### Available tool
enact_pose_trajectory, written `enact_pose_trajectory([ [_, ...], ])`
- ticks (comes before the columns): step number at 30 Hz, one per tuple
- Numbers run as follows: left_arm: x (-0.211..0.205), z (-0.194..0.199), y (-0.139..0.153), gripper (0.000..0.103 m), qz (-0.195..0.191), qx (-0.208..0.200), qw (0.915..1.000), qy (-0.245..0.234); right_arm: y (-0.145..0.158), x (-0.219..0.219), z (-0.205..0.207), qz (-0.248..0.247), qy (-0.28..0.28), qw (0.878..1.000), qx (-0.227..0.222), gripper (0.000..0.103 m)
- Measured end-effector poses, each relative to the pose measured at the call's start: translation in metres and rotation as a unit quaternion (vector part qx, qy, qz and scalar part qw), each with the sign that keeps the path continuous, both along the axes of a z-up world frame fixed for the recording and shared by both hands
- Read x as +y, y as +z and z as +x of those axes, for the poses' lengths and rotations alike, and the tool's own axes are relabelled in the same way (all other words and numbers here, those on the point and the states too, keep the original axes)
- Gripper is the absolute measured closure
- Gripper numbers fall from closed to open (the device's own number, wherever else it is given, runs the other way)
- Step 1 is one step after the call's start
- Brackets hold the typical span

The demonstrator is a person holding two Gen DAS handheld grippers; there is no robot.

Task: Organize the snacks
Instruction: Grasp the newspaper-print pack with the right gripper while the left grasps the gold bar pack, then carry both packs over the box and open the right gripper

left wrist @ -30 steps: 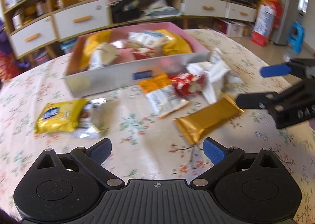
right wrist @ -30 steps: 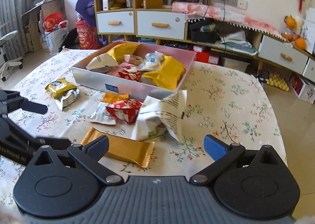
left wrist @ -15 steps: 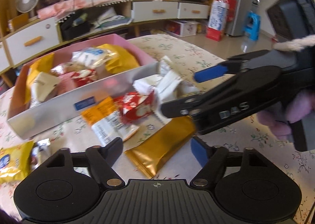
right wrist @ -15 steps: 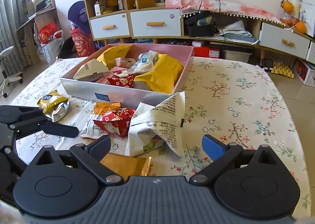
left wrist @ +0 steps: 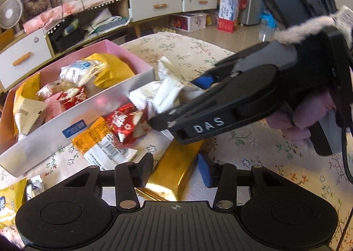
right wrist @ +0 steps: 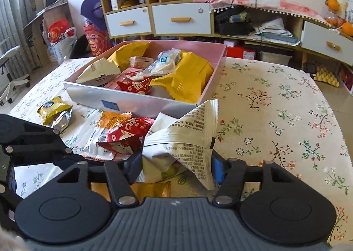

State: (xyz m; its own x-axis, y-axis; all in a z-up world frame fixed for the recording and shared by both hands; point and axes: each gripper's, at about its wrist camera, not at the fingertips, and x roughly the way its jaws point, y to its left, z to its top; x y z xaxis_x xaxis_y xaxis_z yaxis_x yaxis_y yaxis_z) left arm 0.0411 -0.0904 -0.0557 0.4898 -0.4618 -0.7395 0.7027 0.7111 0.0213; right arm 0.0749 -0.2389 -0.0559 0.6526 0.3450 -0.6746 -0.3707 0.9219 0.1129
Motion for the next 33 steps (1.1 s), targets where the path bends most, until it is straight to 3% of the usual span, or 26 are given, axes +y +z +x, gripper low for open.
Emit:
enact_pose_trajectory([
  [10, -0.006, -0.005, 0.004, 0.073, 0.022, 0.012, 0.9994, 0.024, 0.010, -0.010, -0.004, 0.000, -0.004, 1.000, -0.014, 0.049],
  [23, 0.007, -0.005, 0.010, 0.074, 0.041, 0.029, 0.9940, 0.097, 0.011, -0.024, -0.007, -0.007, -0.013, 1.000, -0.014, 0.049],
  [33, 0.011, -0.009, 0.019, 0.074, 0.032, 0.026, 0.9923, 0.117, 0.020, -0.021, -0.013, -0.004, -0.005, 1.000, -0.023, 0.049],
])
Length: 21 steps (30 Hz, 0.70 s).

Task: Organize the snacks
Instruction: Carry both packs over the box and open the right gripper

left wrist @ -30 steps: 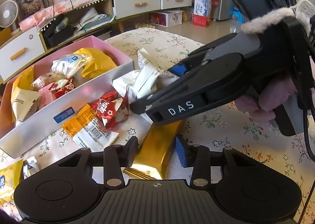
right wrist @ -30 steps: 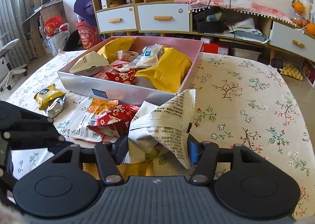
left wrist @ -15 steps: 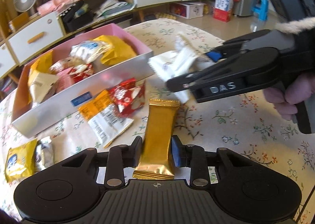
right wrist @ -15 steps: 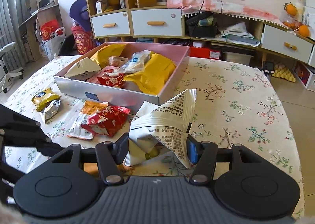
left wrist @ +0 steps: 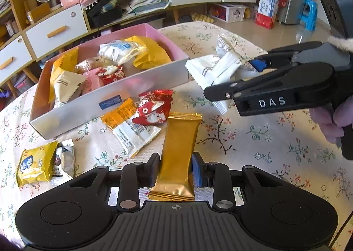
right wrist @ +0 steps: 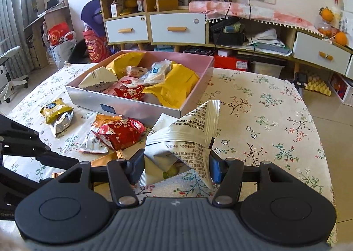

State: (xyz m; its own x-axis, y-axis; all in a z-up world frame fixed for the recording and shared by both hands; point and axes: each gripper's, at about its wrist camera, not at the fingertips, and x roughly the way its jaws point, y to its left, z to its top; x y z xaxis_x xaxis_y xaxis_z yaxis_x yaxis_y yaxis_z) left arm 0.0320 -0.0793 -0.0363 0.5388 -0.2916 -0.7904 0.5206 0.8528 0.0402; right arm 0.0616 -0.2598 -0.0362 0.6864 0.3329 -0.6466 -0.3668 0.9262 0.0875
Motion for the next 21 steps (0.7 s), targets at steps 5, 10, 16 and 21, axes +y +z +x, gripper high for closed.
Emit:
enact_pose_trajectory([
  [5, 0.004, -0.003, 0.008, 0.074, -0.009, -0.010, 0.9999, 0.006, 0.005, -0.001, -0.003, 0.004, -0.002, 1.000, -0.004, 0.049],
  [10, 0.015, -0.004, 0.019, 0.074, -0.025, -0.021, 0.9992, 0.025, 0.009, -0.003, -0.004, 0.014, -0.009, 1.000, -0.008, 0.049],
  [16, 0.032, 0.000, 0.033, 0.074, -0.049, -0.034, 0.9968, 0.053, 0.016, 0.002, 0.000, 0.027, -0.017, 0.999, -0.015, 0.049],
  [21, 0.048, 0.005, 0.042, 0.074, -0.073, -0.041, 0.9937, 0.075, 0.020, 0.013, 0.005, 0.035, -0.018, 0.999, -0.019, 0.049],
])
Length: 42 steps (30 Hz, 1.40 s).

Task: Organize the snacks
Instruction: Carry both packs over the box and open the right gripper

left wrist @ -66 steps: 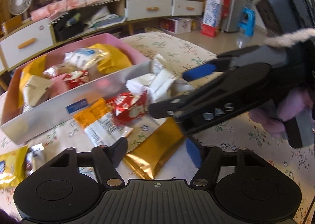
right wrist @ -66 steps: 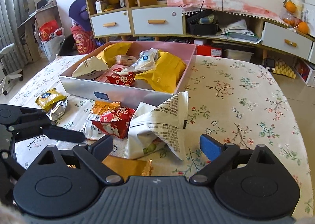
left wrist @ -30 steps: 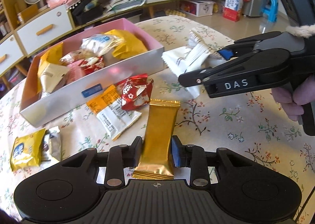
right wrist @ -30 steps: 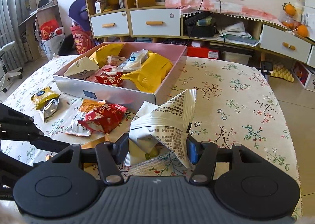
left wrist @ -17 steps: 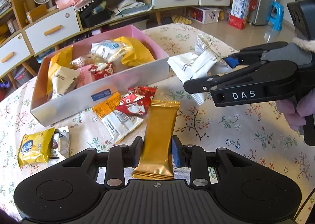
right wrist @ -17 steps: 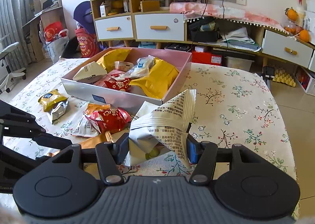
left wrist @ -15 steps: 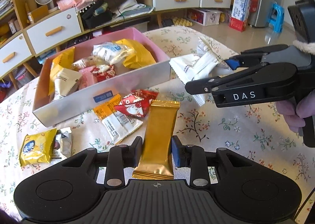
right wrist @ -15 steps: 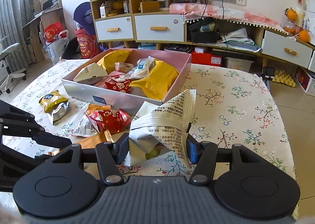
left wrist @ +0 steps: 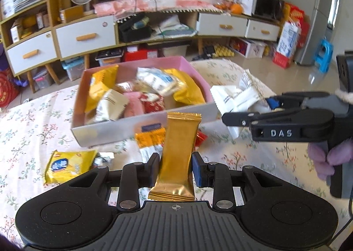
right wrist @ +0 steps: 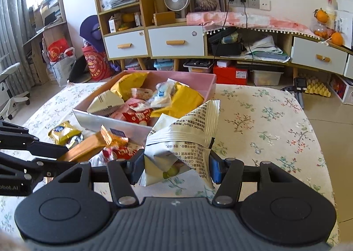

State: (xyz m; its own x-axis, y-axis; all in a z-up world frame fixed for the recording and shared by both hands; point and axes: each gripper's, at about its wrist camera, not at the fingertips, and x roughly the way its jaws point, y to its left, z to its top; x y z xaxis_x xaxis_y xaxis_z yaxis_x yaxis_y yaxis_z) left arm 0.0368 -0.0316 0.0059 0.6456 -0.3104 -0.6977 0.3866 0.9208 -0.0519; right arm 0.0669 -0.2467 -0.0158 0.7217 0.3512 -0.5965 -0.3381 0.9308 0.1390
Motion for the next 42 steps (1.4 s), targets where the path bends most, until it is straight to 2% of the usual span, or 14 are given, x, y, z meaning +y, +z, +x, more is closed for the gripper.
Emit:
enact_pose_trajectory([
  [3, 0.009, 0.003, 0.007, 0.074, -0.006, -0.003, 0.9999, 0.015, 0.003, 0.007, 0.003, 0.007, 0.000, 1.000, 0.000, 0.049],
  [11, 0.029, 0.019, 0.023, 0.074, 0.006, -0.025, 0.9974, 0.068, 0.008, 0.034, 0.020, 0.018, 0.003, 1.000, 0.000, 0.049],
  [18, 0.046, 0.057, 0.020, 0.074, 0.003, -0.010, 0.9941, 0.108, 0.008, 0.048, 0.041, 0.044, -0.022, 0.999, 0.013, 0.049],
  [23, 0.049, 0.088, 0.023, 0.074, -0.001, -0.017, 0.9946, 0.103, 0.006, 0.057, 0.048, 0.024, -0.020, 1.000, 0.005, 0.049],
  [28, 0.048, 0.123, 0.024, 0.074, -0.024, -0.008, 0.9950, 0.097, 0.006, 0.057, 0.059, 0.030, -0.011, 0.999, 0.004, 0.049],
  [35, 0.036, 0.162, 0.015, 0.074, -0.040, -0.003, 0.9961, 0.079, 0.002, 0.064, 0.071, 0.041, 0.034, 0.998, 0.017, 0.048],
  [40, 0.024, 0.184, 0.005, 0.074, -0.036, 0.004, 0.9969, 0.069, 0.001, 0.072, 0.075, 0.038, 0.064, 0.997, 0.017, 0.048],
  [41, 0.022, 0.187, 0.003, 0.074, -0.034, 0.004, 0.9971, 0.068, 0.001, 0.073, 0.075, 0.033, 0.065, 0.997, 0.014, 0.046],
  [42, 0.020, 0.189, 0.001, 0.074, -0.033, 0.004, 0.9972, 0.067, 0.001, 0.073, 0.076, 0.031, 0.065, 0.997, 0.011, 0.041],
])
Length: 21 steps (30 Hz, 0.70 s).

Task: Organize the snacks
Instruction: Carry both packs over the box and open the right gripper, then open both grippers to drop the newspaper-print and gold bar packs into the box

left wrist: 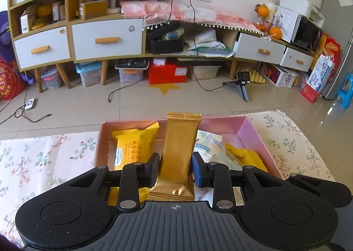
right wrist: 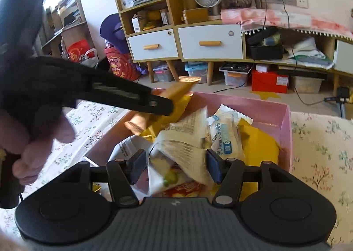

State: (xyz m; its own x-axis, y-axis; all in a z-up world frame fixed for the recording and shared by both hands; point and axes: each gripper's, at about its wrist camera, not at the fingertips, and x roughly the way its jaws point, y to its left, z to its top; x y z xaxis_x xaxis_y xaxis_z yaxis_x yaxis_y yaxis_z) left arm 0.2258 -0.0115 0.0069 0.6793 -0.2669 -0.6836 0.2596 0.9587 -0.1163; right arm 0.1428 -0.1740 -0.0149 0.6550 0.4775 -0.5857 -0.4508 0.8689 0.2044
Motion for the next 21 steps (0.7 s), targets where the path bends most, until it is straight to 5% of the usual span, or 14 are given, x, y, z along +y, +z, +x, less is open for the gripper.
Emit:
enact_pose_trajectory([
  [3, -0.003, 0.007, -0.004, 0.074, -0.001, -0.002, 1.0000, -0.005, 0.001, -0.003, 0.001, -0.004, -0.007, 1.000, -0.011, 0.026],
  [8, -0.005, 0.009, -0.007, 0.065, -0.003, -0.011, 0.9999, -0.004, 0.002, -0.010, 0.004, 0.000, -0.017, 1.000, -0.016, 0.019],
  [21, 0.003, -0.020, 0.004, 0.049, -0.001, -0.011, 0.9999, 0.004, 0.018, -0.017, -0.005, -0.004, -0.027, 0.999, -0.023, 0.011],
])
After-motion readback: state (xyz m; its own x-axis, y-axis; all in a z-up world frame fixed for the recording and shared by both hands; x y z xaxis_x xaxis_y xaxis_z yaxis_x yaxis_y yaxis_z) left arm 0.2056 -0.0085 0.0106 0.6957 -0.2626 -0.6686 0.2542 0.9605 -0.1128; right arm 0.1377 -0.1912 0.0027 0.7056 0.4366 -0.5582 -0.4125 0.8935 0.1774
